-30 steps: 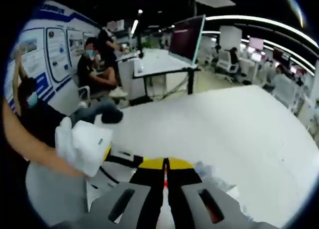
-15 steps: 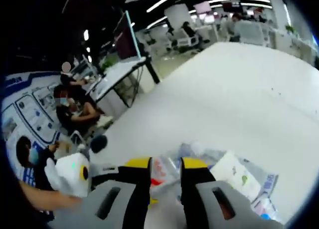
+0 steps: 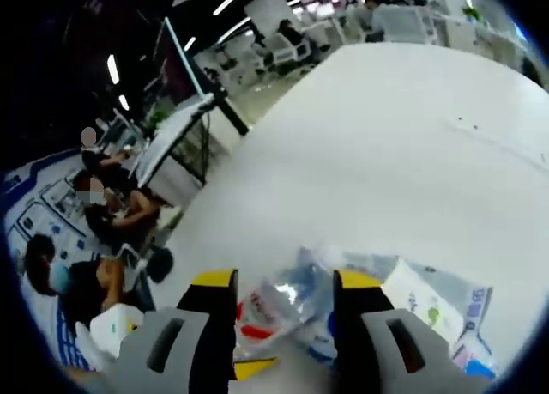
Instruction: Arrange the tabletop items into an orderly group along one side of the table until the central work area is clear of visible clutter.
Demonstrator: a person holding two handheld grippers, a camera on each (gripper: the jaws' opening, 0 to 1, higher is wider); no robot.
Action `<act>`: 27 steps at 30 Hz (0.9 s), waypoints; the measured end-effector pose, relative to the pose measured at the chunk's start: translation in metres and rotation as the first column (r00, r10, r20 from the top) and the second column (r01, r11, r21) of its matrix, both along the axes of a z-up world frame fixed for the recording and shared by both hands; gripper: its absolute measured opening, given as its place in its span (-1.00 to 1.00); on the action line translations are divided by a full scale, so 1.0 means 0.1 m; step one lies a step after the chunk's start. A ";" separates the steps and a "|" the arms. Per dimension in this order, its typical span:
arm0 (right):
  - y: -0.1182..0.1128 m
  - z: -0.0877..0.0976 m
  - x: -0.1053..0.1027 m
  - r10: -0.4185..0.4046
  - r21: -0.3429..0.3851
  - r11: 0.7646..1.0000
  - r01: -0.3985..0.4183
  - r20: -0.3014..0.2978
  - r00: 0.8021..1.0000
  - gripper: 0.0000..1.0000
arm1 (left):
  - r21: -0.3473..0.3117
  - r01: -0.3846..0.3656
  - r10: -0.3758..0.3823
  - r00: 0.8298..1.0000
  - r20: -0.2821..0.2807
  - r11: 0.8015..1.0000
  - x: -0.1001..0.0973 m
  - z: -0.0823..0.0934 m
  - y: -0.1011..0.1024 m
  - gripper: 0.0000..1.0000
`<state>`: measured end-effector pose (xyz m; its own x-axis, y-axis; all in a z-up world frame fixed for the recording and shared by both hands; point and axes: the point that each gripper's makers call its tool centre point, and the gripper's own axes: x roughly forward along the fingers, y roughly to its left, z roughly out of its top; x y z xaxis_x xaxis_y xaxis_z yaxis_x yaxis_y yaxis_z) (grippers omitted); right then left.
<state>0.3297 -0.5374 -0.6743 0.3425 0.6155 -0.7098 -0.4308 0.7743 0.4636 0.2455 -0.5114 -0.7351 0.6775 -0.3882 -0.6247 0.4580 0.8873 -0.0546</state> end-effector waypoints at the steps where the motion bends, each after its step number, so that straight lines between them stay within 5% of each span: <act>1: 0.01 -0.02 0.01 -0.006 -0.014 1.000 0.005 -0.014 1.000 -0.11 | -0.001 -0.001 0.001 1.000 0.000 1.000 0.00 0.00 0.00 -0.14; 6: 0.01 -0.12 0.07 -0.062 -0.094 0.994 0.055 -0.072 0.996 0.07 | -0.001 -0.002 0.002 1.000 -0.002 1.000 0.00 0.00 0.01 -0.14; 13: 0.04 -0.30 0.10 -0.138 -0.095 0.988 0.122 -0.186 0.973 0.02 | -0.001 -0.002 0.002 1.000 -0.003 1.000 0.01 -0.01 0.01 -0.14; 24: 0.03 -0.48 0.13 -0.216 -0.112 0.975 0.191 -0.293 0.931 -0.29 | 0.013 0.011 -0.010 1.000 -0.016 1.000 0.01 -0.03 0.02 -0.13; 27: 0.03 -0.52 0.12 -0.257 -0.087 0.967 0.242 -0.345 0.903 -0.38 | 0.011 0.010 -0.010 1.000 -0.018 1.000 0.01 -0.04 0.02 -0.12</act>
